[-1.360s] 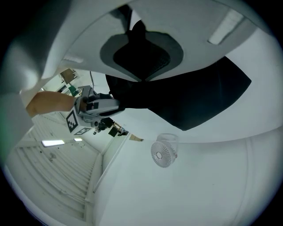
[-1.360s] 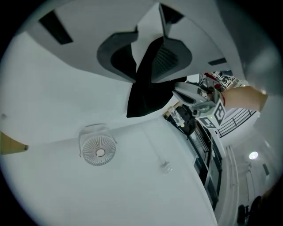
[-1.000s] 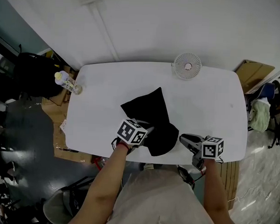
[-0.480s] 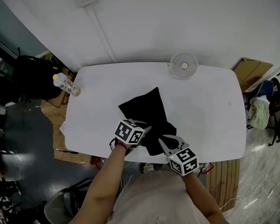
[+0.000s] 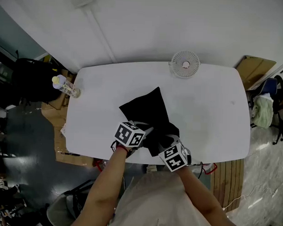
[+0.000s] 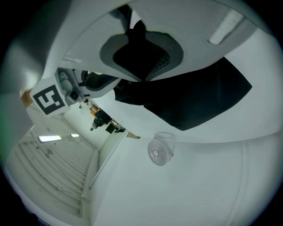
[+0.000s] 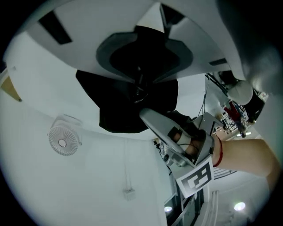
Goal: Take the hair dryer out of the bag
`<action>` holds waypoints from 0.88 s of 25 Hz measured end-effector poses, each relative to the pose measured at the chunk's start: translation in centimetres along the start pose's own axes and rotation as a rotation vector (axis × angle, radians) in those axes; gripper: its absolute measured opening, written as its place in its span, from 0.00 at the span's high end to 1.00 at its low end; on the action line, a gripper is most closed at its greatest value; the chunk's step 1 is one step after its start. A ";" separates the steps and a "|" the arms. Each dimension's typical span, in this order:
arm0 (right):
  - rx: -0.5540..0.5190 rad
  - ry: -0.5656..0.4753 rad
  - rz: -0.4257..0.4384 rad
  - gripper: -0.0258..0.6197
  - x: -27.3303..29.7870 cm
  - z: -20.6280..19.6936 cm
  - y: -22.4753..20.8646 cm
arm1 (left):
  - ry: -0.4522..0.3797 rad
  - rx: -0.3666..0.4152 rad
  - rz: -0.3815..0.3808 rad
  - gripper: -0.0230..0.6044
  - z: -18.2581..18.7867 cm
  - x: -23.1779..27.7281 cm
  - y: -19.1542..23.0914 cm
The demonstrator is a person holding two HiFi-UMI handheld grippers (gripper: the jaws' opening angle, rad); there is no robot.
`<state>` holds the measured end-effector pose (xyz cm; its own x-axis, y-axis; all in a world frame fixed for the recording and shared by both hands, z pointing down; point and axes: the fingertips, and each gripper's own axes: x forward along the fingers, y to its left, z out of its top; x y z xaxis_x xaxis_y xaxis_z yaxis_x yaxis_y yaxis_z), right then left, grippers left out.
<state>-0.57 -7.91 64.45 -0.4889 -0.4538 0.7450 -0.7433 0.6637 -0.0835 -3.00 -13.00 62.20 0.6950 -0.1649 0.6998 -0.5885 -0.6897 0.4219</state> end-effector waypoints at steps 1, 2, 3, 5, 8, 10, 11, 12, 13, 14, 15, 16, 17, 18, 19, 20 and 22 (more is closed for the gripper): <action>-0.033 0.013 -0.011 0.76 0.2 0.0 0.0 | 0.001 0.002 -0.001 0.92 0.0 0.0 0.0; -0.069 0.029 -0.023 0.76 0.5 0.0 0.0 | 0.001 0.002 -0.002 0.92 0.0 0.0 0.0; -0.105 0.044 -0.034 0.75 0.8 -0.1 0.0 | 0.002 0.002 -0.003 0.92 0.0 0.0 0.1; -0.168 0.069 -0.052 0.75 1.1 -0.1 -0.1 | 0.003 0.004 0.001 0.92 0.0 -0.1 0.2; -0.220 0.116 -0.064 0.73 1.1 -0.4 -0.1 | 0.010 0.011 0.002 0.92 0.1 0.0 0.2; -0.230 0.167 -0.077 0.70 1.4 -1.1 -0.2 | 0.018 0.020 0.002 0.92 0.1 0.0 0.2; -0.224 0.188 -0.081 0.70 1.6 -1.5 -0.2 | 0.021 0.023 0.004 0.92 0.1 0.0 0.2; -0.213 0.203 -0.085 0.70 1.8 -1.8 -0.2 | 0.023 0.026 0.006 0.92 0.1 0.0 0.2; -0.201 0.213 -0.091 0.70 2.1 -1.9 -0.2 | 0.024 0.027 0.007 0.92 0.1 0.1 0.2; -0.196 0.221 -0.099 0.70 2.4 -2.0 -0.3 | 0.025 0.027 0.008 0.92 0.1 0.1 0.2; -0.196 0.228 -0.110 0.70 2.7 -2.0 -0.4 | 0.025 0.028 0.010 0.92 0.1 0.0 0.2; -0.202 0.233 -0.122 0.71 3.0 -1.9 -0.4 | 0.025 0.028 0.011 0.92 0.0 0.0 0.2; -0.210 0.235 -0.132 0.72 3.2 -1.8 -0.5 | 0.026 0.030 0.014 0.92 0.0 0.0 0.2; -0.215 0.235 -0.139 0.72 3.3 -1.7 -0.6 | 0.027 0.033 0.018 0.92 0.0 0.0 0.2; -0.217 0.233 -0.140 0.73 3.3 -1.7 -0.6 | 0.028 0.036 0.022 0.92 0.0 0.0 0.2; -0.214 0.230 -0.138 0.73 3.1 -1.7 -0.6 | 0.028 0.038 0.026 0.92 0.0 0.0 0.2; -0.203 0.220 -0.132 0.74 2.7 -1.6 -0.7 | 0.020 0.038 0.027 0.92 0.2 0.0 0.1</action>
<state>-0.64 -8.62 67.56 -0.2672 -0.4190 0.8678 -0.6768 0.7226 0.1405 -2.99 -13.19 62.09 0.6702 -0.1701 0.7224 -0.5908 -0.7115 0.3805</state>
